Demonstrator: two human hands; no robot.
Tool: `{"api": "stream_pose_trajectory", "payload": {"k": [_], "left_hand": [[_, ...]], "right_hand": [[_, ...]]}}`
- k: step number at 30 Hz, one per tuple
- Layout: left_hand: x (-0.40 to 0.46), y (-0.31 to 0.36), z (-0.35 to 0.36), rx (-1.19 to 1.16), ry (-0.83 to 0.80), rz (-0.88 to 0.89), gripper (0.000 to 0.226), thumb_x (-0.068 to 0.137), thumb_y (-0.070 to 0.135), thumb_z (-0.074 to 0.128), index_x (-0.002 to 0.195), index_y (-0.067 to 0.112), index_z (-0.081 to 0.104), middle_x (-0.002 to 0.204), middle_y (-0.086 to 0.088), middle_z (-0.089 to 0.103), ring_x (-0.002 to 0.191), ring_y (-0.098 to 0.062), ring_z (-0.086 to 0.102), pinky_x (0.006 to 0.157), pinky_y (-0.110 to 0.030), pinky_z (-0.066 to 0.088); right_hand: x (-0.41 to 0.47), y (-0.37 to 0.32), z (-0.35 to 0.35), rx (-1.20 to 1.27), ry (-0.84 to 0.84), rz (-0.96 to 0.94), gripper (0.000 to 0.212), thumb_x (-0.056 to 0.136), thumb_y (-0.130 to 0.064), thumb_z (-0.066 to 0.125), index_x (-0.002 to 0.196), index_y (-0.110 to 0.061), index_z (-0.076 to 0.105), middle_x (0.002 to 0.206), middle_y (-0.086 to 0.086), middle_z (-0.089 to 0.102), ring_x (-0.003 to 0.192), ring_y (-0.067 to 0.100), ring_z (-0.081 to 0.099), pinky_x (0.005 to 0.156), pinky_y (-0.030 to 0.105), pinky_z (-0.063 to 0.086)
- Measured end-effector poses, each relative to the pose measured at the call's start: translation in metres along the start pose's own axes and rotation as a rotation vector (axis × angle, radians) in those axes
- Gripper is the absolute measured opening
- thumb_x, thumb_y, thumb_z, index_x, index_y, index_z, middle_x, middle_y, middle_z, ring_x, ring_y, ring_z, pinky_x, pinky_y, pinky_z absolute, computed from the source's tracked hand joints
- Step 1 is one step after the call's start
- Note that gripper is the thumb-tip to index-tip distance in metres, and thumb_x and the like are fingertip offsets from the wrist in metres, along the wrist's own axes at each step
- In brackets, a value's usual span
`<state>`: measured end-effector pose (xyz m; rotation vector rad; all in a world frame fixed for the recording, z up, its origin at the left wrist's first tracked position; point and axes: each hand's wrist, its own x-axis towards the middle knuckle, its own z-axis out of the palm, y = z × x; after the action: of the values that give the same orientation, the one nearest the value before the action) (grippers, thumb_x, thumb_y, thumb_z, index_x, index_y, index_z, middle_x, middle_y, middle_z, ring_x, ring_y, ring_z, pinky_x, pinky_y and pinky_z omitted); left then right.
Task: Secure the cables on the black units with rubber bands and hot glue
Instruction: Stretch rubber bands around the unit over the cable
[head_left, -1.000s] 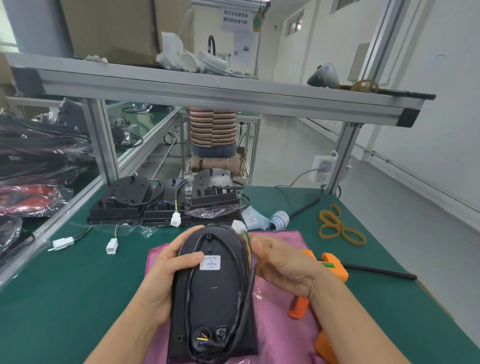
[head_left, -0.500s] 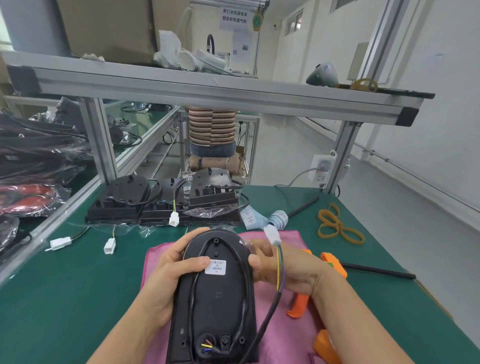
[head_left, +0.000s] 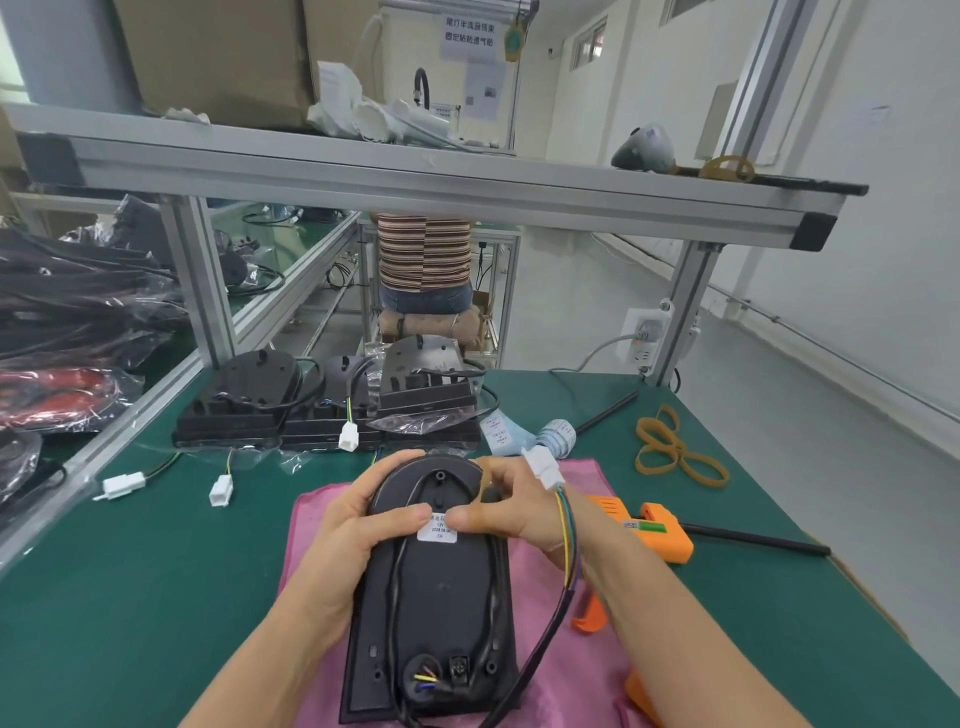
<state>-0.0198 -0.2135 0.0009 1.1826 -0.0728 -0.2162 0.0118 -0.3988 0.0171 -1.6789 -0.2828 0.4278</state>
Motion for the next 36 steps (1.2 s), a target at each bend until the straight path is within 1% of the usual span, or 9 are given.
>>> {"api": "stream_pose_trajectory", "payload": {"k": [3,6,9,12,19,23,27,32,36], "left_hand": [[0.000,0.014,0.001,0.232,0.038,0.106,0.054,0.066,0.004,0.075,0.113,0.030,0.068,0.114,0.004,0.070,0.107,-0.012,0.065,0.079,-0.017,0.051],[0.005,0.034,0.020,0.667,0.168,0.326,0.051,0.060,0.034,0.072,0.110,0.033,0.064,0.112,0.016,0.062,0.103,0.010,0.054,0.083,-0.006,0.038],[0.015,0.041,0.050,1.271,0.133,0.356,0.028,0.068,0.045,0.072,0.091,0.033,0.060,0.102,0.012,0.061,0.100,-0.008,0.054,0.087,-0.026,0.042],[0.029,0.044,0.065,1.508,0.145,0.291,0.019,0.072,0.036,0.067,0.082,0.027,0.054,0.099,0.007,0.062,0.098,-0.017,0.057,0.074,-0.029,0.040],[0.057,0.070,0.084,1.784,0.047,0.115,0.033,0.064,0.038,0.071,0.063,0.019,0.044,0.065,0.004,0.048,0.057,-0.015,0.044,0.051,-0.026,0.031],[0.065,0.083,0.082,1.750,-0.020,0.006,0.039,0.060,0.034,0.079,0.059,0.017,0.043,0.062,0.003,0.045,0.059,-0.015,0.047,0.048,-0.026,0.030],[0.065,0.083,0.079,1.567,-0.056,-0.042,0.030,0.060,0.018,0.081,0.054,0.012,0.053,0.059,-0.001,0.049,0.066,-0.024,0.057,0.052,-0.027,0.039],[0.058,0.084,0.068,1.517,0.113,0.150,0.012,0.060,0.010,0.075,0.056,0.006,0.064,0.057,-0.004,0.053,0.063,-0.027,0.054,0.052,-0.024,0.038],[0.048,0.090,0.042,1.522,0.292,0.349,0.024,0.058,0.009,0.071,0.044,0.015,0.054,0.054,0.002,0.057,0.065,-0.027,0.061,0.054,-0.023,0.042]], "right_hand": [[0.001,0.004,0.002,0.005,0.065,-0.039,0.051,0.068,-0.014,0.078,0.115,-0.002,0.064,0.108,0.021,0.069,0.097,0.027,0.066,0.093,0.042,0.053],[0.003,0.005,0.003,0.001,0.069,-0.092,0.029,0.071,-0.003,0.077,0.099,-0.002,0.068,0.093,0.016,0.071,0.086,0.019,0.065,0.086,0.034,0.056],[0.005,0.001,0.007,-0.047,0.091,-0.157,0.026,0.061,-0.002,0.072,0.081,0.010,0.059,0.074,0.010,0.057,0.072,0.011,0.054,0.065,0.019,0.047],[0.004,-0.003,0.010,-0.081,0.112,-0.190,0.033,0.058,-0.005,0.070,0.085,0.012,0.059,0.068,0.003,0.057,0.065,0.005,0.052,0.061,0.016,0.044],[0.001,-0.001,0.014,-0.159,0.140,-0.265,0.017,0.074,-0.007,0.079,0.089,-0.012,0.074,0.089,0.014,0.073,0.082,0.014,0.064,0.085,0.041,0.053],[0.002,-0.001,0.017,-0.214,0.192,-0.239,0.059,0.060,-0.040,0.080,0.093,0.006,0.062,0.090,0.032,0.061,0.075,0.019,0.049,0.074,0.052,0.049],[0.002,-0.002,0.020,-0.199,0.211,-0.240,0.063,0.055,-0.045,0.080,0.096,0.000,0.065,0.100,0.032,0.062,0.079,0.022,0.055,0.083,0.059,0.050],[-0.004,0.006,0.014,-0.072,0.145,-0.269,0.044,0.058,-0.030,0.083,0.098,-0.016,0.073,0.096,0.010,0.074,0.086,0.018,0.066,0.091,0.054,0.053],[-0.011,0.010,0.009,-0.013,0.164,-0.331,0.045,0.059,-0.023,0.086,0.102,-0.025,0.074,0.100,0.005,0.075,0.091,0.016,0.069,0.086,0.039,0.056]]}}
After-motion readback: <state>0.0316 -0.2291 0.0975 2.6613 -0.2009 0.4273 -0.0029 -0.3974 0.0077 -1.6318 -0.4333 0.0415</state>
